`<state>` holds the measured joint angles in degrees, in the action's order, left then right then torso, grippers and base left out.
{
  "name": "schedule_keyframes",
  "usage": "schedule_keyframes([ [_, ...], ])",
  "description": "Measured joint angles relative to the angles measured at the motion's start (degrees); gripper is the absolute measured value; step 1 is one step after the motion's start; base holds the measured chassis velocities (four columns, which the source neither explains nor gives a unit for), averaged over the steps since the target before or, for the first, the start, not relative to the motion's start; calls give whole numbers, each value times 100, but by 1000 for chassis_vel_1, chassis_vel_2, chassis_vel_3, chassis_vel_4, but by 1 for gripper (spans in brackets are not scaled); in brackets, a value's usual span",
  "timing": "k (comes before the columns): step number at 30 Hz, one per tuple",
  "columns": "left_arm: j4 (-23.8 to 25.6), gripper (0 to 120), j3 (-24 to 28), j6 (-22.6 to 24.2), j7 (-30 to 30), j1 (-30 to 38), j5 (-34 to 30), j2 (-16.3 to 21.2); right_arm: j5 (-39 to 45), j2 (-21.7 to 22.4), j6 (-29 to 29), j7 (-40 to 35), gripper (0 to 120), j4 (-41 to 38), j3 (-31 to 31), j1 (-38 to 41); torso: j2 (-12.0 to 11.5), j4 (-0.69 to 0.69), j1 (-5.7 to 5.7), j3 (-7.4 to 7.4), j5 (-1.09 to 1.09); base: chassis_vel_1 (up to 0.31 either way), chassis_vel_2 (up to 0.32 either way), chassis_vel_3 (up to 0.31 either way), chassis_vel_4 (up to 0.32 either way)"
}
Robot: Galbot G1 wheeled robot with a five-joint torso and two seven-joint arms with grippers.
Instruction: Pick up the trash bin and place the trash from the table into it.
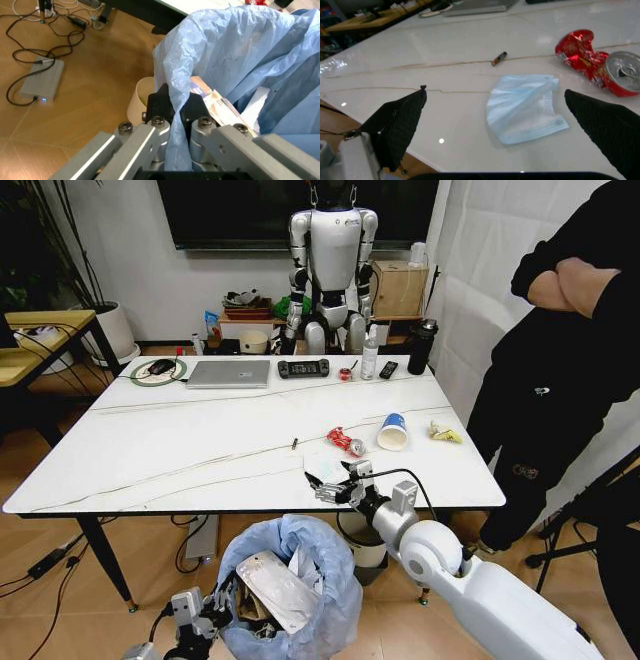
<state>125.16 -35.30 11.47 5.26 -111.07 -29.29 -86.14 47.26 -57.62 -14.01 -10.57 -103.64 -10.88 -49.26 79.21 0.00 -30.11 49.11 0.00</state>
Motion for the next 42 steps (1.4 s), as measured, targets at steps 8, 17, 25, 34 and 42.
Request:
schedule_keyframes([
  [8, 0, 0, -28, -4, 2, 4, -1, -4, 7, -224, -116, -137, 100, 447, -93, 222, 0, 1, 0, 0, 0, 0, 0, 0, 0],
  [17, 0, 0, -43, -6, 2, 16, -21, -12, 6, -489, -62, 6, 95, 892, -255, 437, 0, 1, 0, 0, 0, 0, 0, 0, 0],
  [25, -25, 0, -69, -6, 2, 26, -60, 1, -21, -516, 53, 107, 65, 1080, -319, 524, 0, 0, 0, 0, -1, 0, 0, 0, 0],
  [34, -32, 0, -64, 2, -5, 46, -77, 36, -97, -483, 195, 202, 32, 1022, -370, 478, 0, 0, 1, 0, -1, 0, 0, 0, 0],
  [42, 30, 0, -87, 6, -9, 0, -91, 52, -115, -475, 202, 213, 4, 984, -373, 442, 0, 0, 1, -1, 0, 0, 0, 0, 0],
])
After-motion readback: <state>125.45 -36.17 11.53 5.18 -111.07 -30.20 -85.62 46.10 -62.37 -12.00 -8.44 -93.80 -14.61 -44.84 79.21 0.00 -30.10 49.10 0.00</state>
